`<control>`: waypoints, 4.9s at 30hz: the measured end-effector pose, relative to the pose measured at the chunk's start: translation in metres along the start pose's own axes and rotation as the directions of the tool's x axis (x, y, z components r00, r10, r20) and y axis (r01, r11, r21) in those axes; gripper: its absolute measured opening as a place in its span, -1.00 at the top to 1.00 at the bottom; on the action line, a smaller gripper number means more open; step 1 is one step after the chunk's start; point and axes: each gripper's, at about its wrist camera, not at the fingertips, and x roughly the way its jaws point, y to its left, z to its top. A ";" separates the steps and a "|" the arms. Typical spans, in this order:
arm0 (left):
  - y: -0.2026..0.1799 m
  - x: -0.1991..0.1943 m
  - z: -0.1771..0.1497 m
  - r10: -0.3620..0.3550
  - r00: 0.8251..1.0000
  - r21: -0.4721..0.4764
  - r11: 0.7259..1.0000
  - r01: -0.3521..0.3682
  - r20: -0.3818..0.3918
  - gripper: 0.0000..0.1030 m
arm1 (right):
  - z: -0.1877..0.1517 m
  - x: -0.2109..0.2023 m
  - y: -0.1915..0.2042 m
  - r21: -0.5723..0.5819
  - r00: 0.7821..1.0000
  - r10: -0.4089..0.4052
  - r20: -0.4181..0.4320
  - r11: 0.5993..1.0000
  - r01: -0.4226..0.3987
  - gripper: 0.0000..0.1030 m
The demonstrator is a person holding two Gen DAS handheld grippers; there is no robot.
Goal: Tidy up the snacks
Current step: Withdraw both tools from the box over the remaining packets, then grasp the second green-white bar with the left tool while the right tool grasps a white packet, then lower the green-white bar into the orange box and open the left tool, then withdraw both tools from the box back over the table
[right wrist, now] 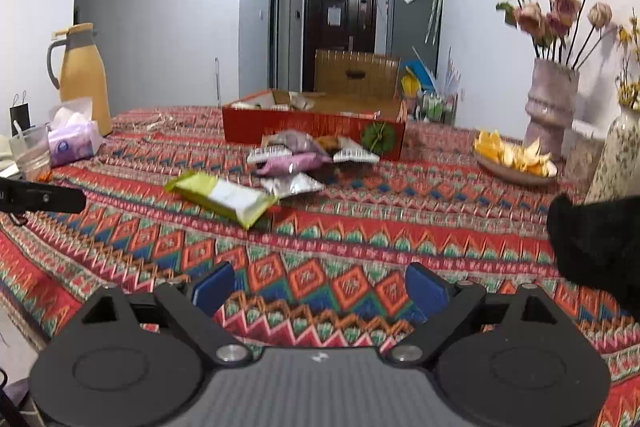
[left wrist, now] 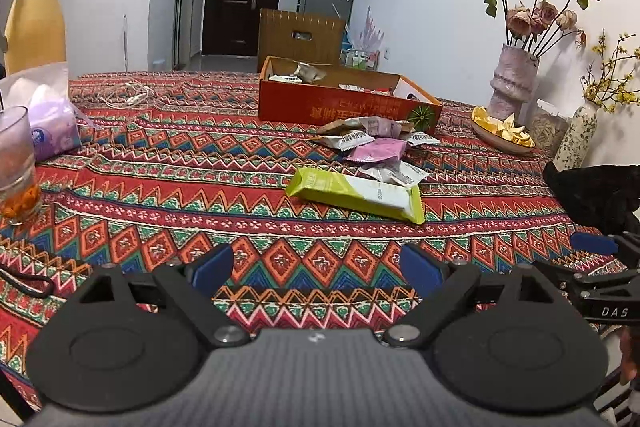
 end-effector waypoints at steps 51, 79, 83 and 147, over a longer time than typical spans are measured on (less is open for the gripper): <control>0.003 0.146 0.044 0.020 0.999 0.141 0.990 -0.014 -0.044 0.25 | 0.060 0.171 0.014 -0.015 0.983 0.023 -0.182 1.000 -0.026 -0.32; -0.021 0.042 0.000 -0.049 0.997 0.069 0.996 0.053 -0.060 0.27 | 0.009 0.025 -0.002 0.090 0.994 0.020 -0.108 0.996 -0.010 0.23; -0.029 0.042 0.004 -0.057 0.998 0.092 0.994 0.060 -0.042 0.27 | 0.009 0.017 -0.009 0.106 0.997 0.012 -0.080 0.994 -0.003 0.23; -0.006 0.143 0.200 -0.071 0.986 0.143 0.989 0.049 0.150 -0.80 | 0.231 0.161 -0.086 0.019 0.992 -0.010 0.126 1.000 0.007 -0.18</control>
